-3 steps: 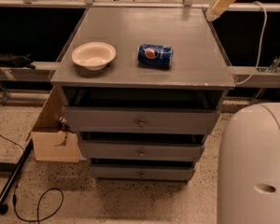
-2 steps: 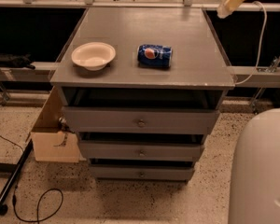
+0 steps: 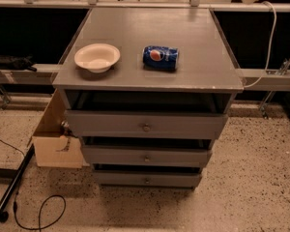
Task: Open middle drawer
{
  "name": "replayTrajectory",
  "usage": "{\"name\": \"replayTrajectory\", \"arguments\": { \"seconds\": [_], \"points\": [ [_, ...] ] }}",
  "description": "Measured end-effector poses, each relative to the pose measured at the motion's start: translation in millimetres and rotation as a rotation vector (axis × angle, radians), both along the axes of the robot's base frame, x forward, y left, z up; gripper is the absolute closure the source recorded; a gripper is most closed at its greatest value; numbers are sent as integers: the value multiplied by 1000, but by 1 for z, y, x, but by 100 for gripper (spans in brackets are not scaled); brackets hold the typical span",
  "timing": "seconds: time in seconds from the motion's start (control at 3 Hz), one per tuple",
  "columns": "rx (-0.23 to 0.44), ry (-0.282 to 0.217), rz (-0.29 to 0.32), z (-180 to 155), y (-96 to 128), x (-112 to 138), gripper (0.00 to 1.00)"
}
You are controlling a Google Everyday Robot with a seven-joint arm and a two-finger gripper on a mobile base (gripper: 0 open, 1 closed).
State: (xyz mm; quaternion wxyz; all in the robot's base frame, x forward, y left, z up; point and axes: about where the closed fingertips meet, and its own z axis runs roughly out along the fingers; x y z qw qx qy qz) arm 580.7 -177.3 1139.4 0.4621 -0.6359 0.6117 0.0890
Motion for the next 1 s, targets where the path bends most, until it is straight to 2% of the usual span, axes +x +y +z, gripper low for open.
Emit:
{"name": "replayTrajectory", "arguments": {
  "seconds": [0.33, 0.67, 1.0],
  "points": [
    [1, -52, 25, 9, -6, -36, 0],
    [-3, -184, 47, 41, -1, -105, 0],
    [22, -255, 101, 47, 27, -167, 0]
  ]
}}
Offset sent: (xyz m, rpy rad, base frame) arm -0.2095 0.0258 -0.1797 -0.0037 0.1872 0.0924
